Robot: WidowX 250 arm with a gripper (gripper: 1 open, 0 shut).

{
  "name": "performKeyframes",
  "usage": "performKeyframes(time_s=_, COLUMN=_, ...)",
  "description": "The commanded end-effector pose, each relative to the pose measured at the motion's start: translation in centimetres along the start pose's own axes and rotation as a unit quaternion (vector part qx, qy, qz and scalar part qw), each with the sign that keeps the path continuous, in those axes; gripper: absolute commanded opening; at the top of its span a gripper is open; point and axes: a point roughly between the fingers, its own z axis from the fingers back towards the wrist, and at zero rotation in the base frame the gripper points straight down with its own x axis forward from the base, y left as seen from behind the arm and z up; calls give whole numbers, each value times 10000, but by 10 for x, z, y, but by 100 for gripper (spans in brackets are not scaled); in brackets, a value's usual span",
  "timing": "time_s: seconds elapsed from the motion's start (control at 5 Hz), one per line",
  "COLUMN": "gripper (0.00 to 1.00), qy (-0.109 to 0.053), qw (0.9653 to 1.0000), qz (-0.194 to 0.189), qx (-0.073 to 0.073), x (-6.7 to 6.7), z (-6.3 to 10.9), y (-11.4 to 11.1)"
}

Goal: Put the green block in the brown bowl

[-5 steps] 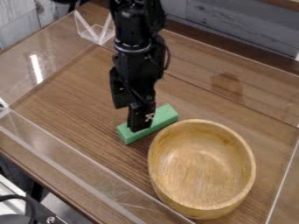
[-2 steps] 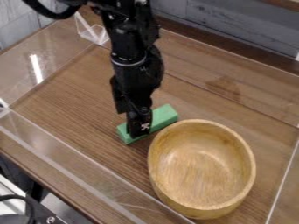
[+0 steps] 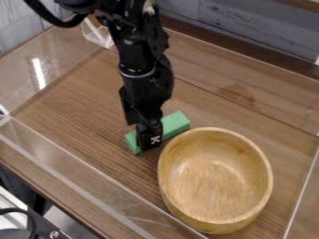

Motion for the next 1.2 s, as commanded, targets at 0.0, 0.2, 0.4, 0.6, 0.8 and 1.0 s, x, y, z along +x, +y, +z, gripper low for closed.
performKeyframes(time_s=0.0, gripper=100, qy=-128, qw=9999, qz=23, qx=86, x=4, z=3, y=6)
performKeyframes(time_s=0.2, gripper=100, qy=-143, qw=9999, qz=28, qx=79, x=4, z=-1, y=7)
performKeyframes(time_s=0.4, gripper=100, qy=-148, qw=9999, qz=45, qx=67, x=5, z=-5, y=8)
performKeyframes(time_s=0.6, gripper=100, qy=-153, qw=9998, qz=64, qx=53, x=5, z=-8, y=8)
performKeyframes(time_s=0.8, gripper=100, qy=-156, qw=9998, qz=85, qx=37, x=5, z=-11, y=9)
performKeyframes(time_s=1.0, gripper=0, qy=-158, qw=9998, qz=112, qx=17, x=5, z=-14, y=9)
